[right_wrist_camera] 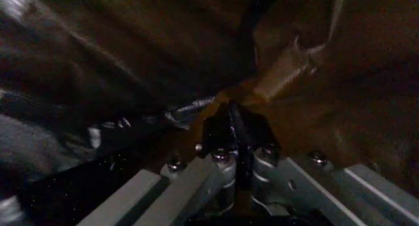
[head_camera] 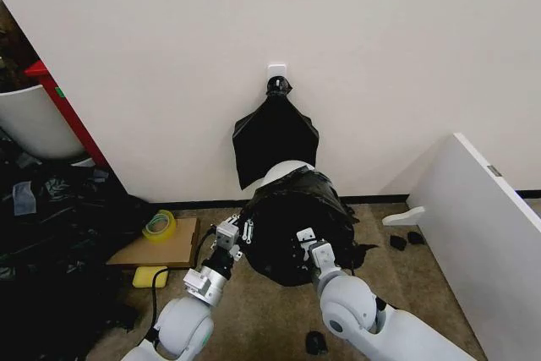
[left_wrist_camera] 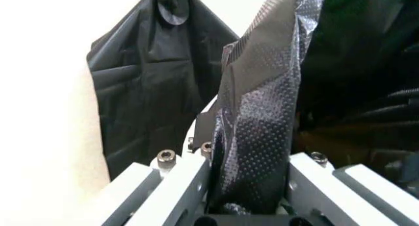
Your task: Place the garbage bag over the trash bin.
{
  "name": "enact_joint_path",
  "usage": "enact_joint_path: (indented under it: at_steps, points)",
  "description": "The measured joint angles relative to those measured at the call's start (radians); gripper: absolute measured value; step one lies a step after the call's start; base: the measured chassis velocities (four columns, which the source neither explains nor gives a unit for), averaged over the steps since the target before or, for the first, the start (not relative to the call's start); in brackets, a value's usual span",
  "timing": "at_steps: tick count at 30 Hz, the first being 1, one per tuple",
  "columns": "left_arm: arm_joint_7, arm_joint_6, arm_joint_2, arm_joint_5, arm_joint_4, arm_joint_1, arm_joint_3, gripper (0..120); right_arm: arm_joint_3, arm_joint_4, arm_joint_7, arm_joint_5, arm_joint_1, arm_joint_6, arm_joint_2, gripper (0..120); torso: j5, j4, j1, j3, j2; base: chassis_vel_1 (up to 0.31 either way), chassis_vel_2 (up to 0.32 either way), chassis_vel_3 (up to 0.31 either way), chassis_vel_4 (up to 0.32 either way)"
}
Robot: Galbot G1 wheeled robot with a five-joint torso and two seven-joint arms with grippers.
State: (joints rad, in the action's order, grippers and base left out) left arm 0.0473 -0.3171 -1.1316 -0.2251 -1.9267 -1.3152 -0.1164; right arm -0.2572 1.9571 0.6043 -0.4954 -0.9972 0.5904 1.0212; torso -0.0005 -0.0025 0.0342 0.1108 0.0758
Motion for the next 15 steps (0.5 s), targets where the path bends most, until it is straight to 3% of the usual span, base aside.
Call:
enact_joint_path:
  at_steps: [5,12,15]
  points:
    - [-0.002,0.006,0.005,-0.013,-0.012,-0.003,0.007,0,0.010,-0.022,-0.023,0.132,-0.010,-0.033,-0.005,0,0.0000,0.0000,0.000,0.000,0.000,0.000,0.000,0.000,0.000]
    - [-0.002,0.008,0.010,-0.018,-0.015,-0.004,0.003,0,0.020,-0.020,-0.018,0.198,-0.016,-0.013,-0.010,0,-0.0001,0.0000,0.000,0.000,0.000,0.000,0.000,0.000,0.000]
    - [-0.002,0.008,0.009,-0.018,-0.011,-0.004,-0.001,0,0.022,-0.015,-0.026,0.206,-0.021,-0.072,-0.012,0,0.0000,0.0000,0.000,0.000,0.000,0.000,0.000,0.000,0.000]
